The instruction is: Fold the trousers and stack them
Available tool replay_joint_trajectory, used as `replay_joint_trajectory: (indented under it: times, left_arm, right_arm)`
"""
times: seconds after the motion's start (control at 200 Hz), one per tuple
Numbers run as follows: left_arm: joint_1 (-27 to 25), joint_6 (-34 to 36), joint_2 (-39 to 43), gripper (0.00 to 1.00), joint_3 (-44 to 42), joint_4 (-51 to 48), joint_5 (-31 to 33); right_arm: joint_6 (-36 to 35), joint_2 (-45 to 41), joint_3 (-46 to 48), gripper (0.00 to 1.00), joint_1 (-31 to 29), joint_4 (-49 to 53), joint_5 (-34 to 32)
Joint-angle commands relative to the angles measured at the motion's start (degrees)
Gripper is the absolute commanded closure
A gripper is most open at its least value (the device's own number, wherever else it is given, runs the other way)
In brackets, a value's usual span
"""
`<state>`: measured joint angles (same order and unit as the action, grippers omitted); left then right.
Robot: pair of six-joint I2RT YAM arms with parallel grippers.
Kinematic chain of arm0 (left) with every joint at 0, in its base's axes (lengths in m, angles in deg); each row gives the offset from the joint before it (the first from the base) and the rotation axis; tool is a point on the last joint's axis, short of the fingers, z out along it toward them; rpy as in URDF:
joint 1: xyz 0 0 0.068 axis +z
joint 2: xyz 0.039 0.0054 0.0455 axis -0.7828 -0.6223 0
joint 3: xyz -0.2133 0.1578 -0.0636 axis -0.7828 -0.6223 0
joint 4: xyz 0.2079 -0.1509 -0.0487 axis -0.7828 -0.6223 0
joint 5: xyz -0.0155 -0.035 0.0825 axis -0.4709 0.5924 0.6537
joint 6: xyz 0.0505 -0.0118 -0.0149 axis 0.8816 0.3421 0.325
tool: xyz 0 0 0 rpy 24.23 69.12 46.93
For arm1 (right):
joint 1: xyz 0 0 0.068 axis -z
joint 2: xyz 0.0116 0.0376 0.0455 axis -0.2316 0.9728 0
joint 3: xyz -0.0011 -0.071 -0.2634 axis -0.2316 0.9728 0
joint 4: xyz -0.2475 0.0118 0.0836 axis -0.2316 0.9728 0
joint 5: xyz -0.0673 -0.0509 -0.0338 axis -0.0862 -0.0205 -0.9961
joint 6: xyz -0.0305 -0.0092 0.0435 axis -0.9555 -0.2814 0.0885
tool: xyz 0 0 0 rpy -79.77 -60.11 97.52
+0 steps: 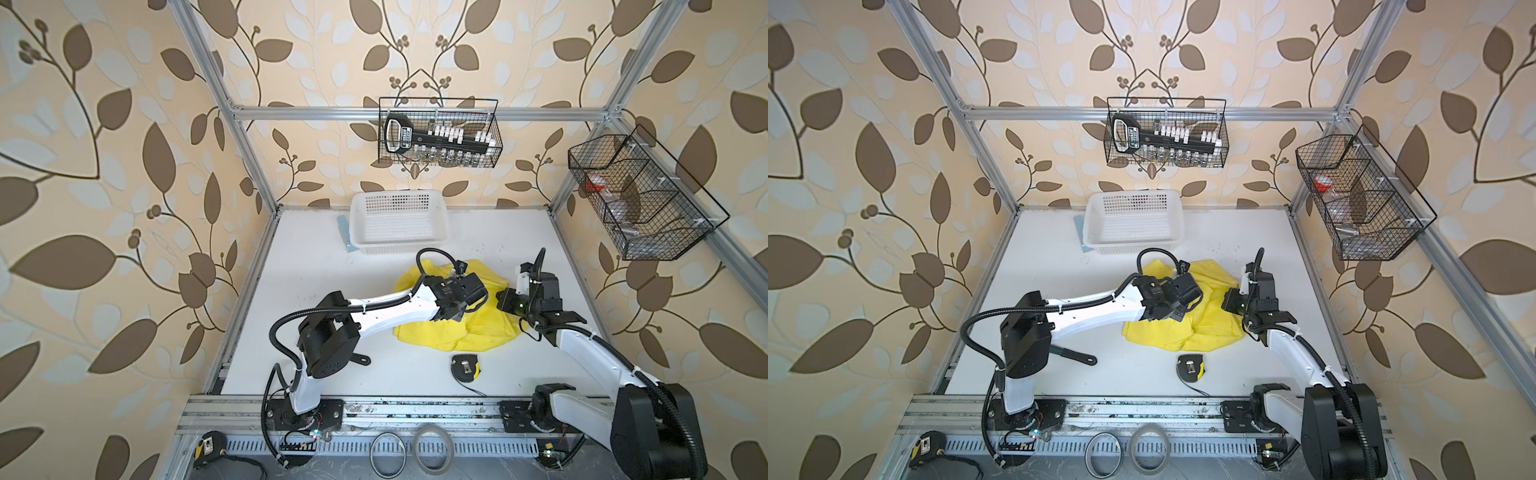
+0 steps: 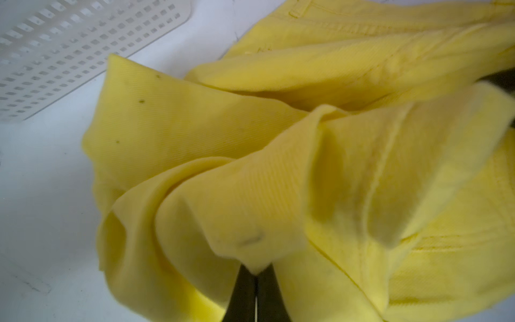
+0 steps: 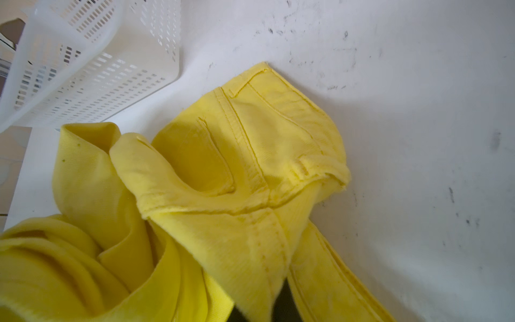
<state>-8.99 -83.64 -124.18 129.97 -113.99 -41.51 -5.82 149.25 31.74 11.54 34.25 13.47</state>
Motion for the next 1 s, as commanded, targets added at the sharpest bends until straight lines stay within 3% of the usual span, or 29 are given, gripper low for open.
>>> replay_joint_trajectory:
  times: [0.0,0.135,0.18,0.225,0.355,0.515,0.645,0.79,0.905,0.995]
  left_arm:
    - [3.3,1.3,4.7,1.00,-2.7,-3.9,1.8]
    - [6.1,1.3,10.7,1.00,-7.9,0.2,-4.9]
    - [6.1,0.9,11.6,0.86,-7.5,0.2,-7.8]
    - [5.9,0.2,12.1,0.80,-7.1,0.1,-11.4]
    - [2.6,-1.7,14.1,0.73,-8.8,5.0,-18.1]
    - [-1.3,-3.7,12.3,0.67,-7.8,8.8,-21.0]
    - [-2.7,-2.6,9.0,0.50,-4.2,7.7,-19.0]
    - [-2.8,-0.1,6.1,0.30,2.1,-0.4,-7.5]
    - [-3.9,1.7,6.9,0.15,2.9,2.0,-5.9]
    - [-5.9,4.4,4.5,0.05,7.3,-1.8,-0.2]
  right_arm:
    - [-0.3,-3.0,-2.6,1.00,1.0,1.4,-1.7]
    - [-0.1,-6.1,-4.0,1.00,1.3,2.3,-0.8]
    - [0.1,-6.2,-4.3,1.00,1.3,2.5,0.4]
    - [0.5,-6.1,-4.4,1.00,1.3,2.2,1.2]
    - [1.1,-5.9,-4.2,1.00,1.1,1.8,2.3]
    - [1.0,-6.5,-3.8,1.00,1.0,2.0,2.4]
    - [0.8,-6.9,-3.4,1.00,1.1,2.1,2.4]
    - [0.5,-7.3,-3.0,1.00,1.0,2.2,2.5]
    - [0.3,-6.7,-2.5,1.00,1.0,1.6,2.5]
    - [1.0,-5.8,-2.2,1.00,0.9,0.7,3.2]
